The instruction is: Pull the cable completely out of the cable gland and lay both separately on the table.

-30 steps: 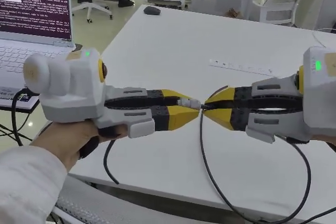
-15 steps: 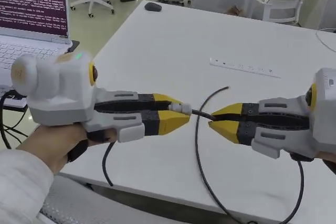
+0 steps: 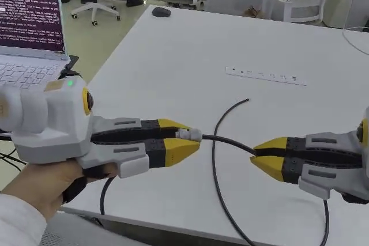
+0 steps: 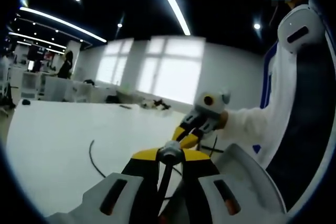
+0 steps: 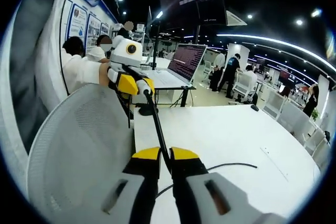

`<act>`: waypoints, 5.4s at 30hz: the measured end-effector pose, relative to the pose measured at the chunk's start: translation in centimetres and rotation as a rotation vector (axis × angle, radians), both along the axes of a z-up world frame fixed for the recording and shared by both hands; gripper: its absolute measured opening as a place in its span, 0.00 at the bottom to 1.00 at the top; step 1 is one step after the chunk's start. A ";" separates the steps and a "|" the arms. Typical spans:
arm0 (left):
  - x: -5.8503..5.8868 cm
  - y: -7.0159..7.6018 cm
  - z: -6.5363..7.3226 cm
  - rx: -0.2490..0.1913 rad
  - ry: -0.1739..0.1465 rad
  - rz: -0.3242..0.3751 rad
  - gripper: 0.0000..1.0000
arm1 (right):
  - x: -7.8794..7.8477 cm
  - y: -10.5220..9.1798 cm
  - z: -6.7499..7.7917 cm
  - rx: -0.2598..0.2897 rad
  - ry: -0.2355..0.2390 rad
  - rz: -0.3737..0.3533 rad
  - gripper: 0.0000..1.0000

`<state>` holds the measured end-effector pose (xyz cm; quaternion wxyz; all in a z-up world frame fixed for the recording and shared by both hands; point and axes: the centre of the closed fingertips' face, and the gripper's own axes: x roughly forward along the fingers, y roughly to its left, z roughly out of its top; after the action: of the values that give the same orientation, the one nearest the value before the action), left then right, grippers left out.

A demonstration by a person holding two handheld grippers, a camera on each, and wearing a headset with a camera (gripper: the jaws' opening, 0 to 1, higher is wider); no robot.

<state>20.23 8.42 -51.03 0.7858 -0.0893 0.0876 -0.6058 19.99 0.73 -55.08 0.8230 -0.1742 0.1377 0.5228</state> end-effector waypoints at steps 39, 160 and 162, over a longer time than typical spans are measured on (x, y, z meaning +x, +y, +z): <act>-2.7 -2.2 1.2 0.139 -0.121 -0.032 0.16 | -1.9 4.4 2.2 -0.081 -0.115 0.355 0.06; -1.6 -4.0 5.9 0.047 -0.039 -0.150 0.16 | -0.9 4.7 5.7 -0.067 -0.135 0.299 0.24; -1.6 -4.0 5.8 0.039 -0.042 -0.148 0.16 | -0.7 5.1 5.6 -0.093 -0.158 0.315 0.23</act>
<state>18.63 4.38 -45.22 0.7421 -0.0548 0.0892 -0.6621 19.30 5.83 -49.46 0.7303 -0.2719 0.0677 0.6230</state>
